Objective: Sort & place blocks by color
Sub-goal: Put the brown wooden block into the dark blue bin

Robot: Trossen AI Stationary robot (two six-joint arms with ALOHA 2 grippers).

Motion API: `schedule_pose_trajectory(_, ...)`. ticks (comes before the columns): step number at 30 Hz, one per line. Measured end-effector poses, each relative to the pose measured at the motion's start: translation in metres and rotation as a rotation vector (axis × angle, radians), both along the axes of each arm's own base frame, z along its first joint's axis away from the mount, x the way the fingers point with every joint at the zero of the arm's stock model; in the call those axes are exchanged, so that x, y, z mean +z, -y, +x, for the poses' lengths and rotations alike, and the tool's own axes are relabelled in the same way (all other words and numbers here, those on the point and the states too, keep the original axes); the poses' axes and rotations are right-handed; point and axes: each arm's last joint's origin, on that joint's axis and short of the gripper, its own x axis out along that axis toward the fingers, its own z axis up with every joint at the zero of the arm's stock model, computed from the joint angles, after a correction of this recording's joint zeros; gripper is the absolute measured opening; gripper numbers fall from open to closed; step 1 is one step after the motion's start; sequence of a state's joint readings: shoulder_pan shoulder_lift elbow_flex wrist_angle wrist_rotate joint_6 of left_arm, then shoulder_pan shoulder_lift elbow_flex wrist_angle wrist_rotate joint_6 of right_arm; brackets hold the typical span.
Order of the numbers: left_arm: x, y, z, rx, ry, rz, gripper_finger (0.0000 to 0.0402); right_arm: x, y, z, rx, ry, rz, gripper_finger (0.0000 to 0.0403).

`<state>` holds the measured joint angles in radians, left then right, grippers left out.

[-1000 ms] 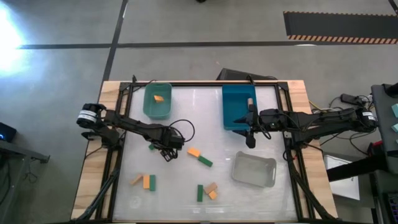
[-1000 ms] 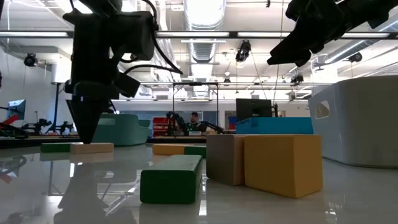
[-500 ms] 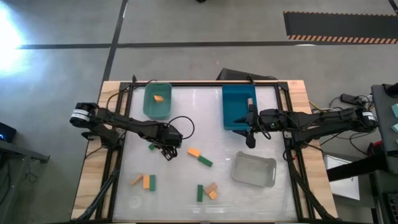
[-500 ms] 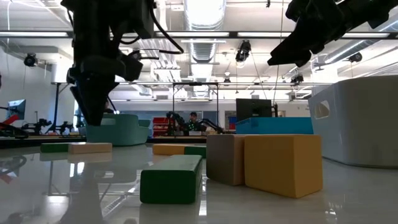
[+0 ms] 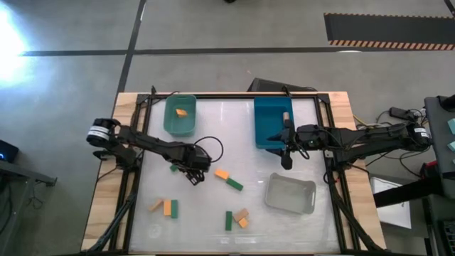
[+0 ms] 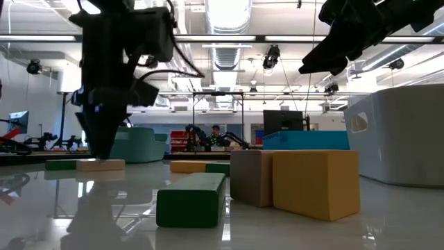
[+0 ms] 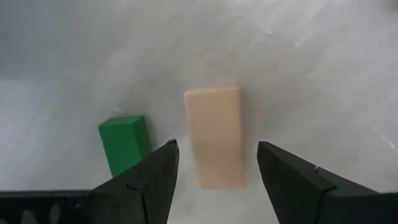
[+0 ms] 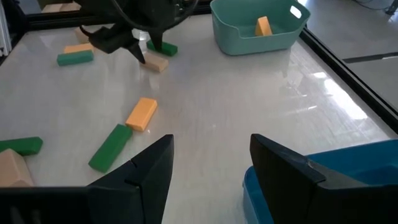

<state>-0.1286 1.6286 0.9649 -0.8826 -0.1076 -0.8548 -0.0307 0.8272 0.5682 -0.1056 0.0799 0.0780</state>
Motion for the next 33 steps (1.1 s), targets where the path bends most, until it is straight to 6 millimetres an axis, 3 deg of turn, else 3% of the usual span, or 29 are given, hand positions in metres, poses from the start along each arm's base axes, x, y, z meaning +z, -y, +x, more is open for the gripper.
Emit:
schedule_pose_trajectory(10, -0.018, 0.000, -0.007, 0.025, 0.037, -0.012, 0.0200, 0.000, 0.000, 0.000, 0.000, -0.002, 0.000, 0.0203)
schedule_pose_trajectory(19, -0.019, 0.001, -0.007, 0.016, 0.046, -0.018, 0.0115, 0.000, 0.000, 0.000, 0.000, -0.001, 0.000, 0.0203)
schedule_pose_trajectory(22, -0.016, 0.002, -0.006, -0.011, 0.053, -0.006, 0.0114, 0.000, 0.000, 0.000, 0.000, 0.004, 0.000, 0.0203)
schedule_pose_trajectory(25, -0.006, 0.002, -0.001, -0.071, 0.119, 0.053, 0.0114, 0.001, 0.000, 0.001, 0.003, 0.044, -0.006, 0.0203)
schedule_pose_trajectory(33, 0.045, 0.004, 0.029, -0.319, 0.588, 0.235, 0.0114, -0.013, 0.000, 0.010, 0.022, 0.229, -0.040, 0.0203)
